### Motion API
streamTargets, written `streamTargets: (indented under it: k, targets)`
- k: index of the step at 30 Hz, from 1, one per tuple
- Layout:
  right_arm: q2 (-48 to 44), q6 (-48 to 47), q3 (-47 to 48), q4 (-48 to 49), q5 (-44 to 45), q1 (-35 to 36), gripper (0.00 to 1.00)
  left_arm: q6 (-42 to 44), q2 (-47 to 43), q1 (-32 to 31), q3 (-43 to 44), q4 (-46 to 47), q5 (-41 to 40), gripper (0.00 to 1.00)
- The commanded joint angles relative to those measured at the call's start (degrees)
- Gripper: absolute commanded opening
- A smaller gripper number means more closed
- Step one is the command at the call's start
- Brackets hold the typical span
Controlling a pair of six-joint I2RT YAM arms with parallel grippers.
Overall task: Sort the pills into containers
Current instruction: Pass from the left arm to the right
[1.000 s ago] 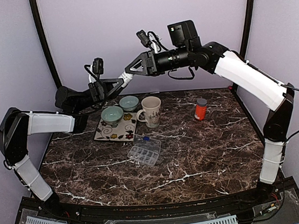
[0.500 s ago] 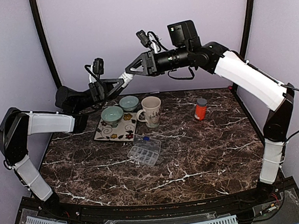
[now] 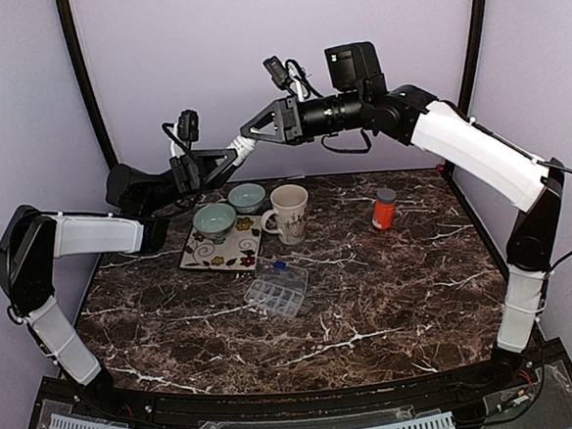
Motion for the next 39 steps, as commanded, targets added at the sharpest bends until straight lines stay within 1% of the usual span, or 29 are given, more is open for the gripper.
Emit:
streamTargets:
  k: [1,14,20,26,33,39]
  targets:
    - [-1.6,1.4,-2.1,4.7,-1.4,-0.6,0.21,-2.7,0.1,-0.4,2.8,5.5,0.2,0.0]
    - [-5.6,6.9,-13.2,18.2,-2.8,-1.3,0.21,-7.0,2.3,-0.4,5.7,10.6,-2.2,0.0]
    - [-6.7,8.4,-17.8,24.5,-2.8,-1.5,0.21,-7.6,2.8,-0.3,6.4,11.4,-3.3,0.0]
    - [-7.2,8.7,-21.3,28.6,-2.4,-1.4,0.21,-9.1,3.9,-0.4,7.3,13.3,-5.0,0.0]
    - [-7.8,11.6,-24.9,35.8,-2.4,-1.4,0.21,-9.5,4.6,-1.1,8.4,13.7,-6.1,0.0]
    - [-8.0,12.7,-26.2,38.2,-2.3,-1.3,0.21,-9.6,5.0,-1.4,9.3,13.8,-6.7,0.0]
